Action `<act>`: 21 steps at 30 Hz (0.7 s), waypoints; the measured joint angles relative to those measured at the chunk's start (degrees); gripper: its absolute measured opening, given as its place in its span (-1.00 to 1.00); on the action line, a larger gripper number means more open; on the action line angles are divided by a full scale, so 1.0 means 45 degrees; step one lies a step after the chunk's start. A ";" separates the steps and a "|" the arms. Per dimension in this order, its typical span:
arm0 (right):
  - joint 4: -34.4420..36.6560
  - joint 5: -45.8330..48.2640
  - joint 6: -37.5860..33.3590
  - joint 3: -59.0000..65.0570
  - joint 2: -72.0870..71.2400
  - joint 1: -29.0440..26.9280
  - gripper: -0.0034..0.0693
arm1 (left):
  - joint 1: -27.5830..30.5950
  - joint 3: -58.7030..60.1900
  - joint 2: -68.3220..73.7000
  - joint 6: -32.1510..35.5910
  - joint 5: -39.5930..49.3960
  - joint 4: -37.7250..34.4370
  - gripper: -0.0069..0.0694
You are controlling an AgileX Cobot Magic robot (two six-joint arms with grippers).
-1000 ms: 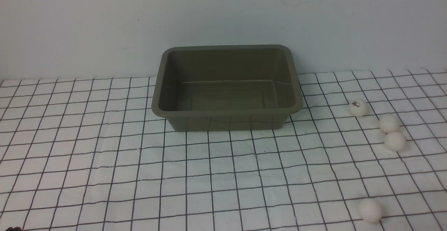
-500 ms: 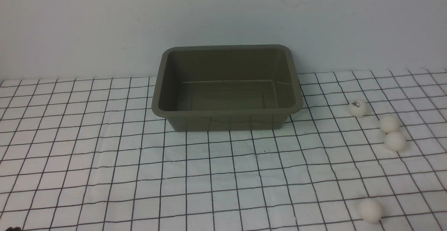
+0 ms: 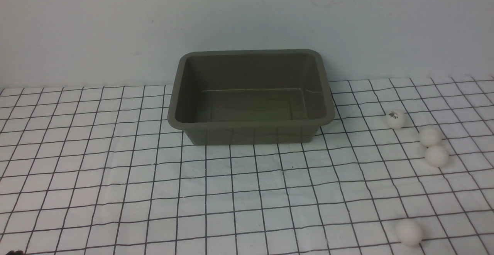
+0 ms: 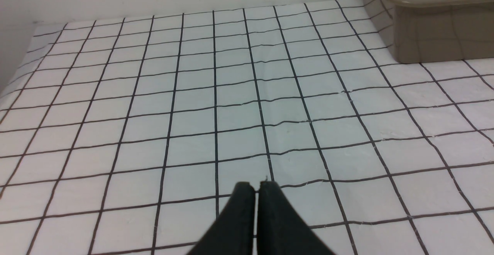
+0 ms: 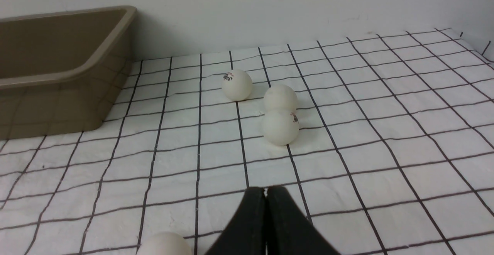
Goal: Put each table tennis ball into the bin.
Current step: Use the right arm to clamp the table tennis ball closest to it
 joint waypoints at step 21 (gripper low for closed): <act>0.0053 -1.1668 0.0208 0.0051 -0.0008 0.0000 -0.95 | 0.0000 0.0000 0.0000 0.0000 0.0000 0.0000 -0.83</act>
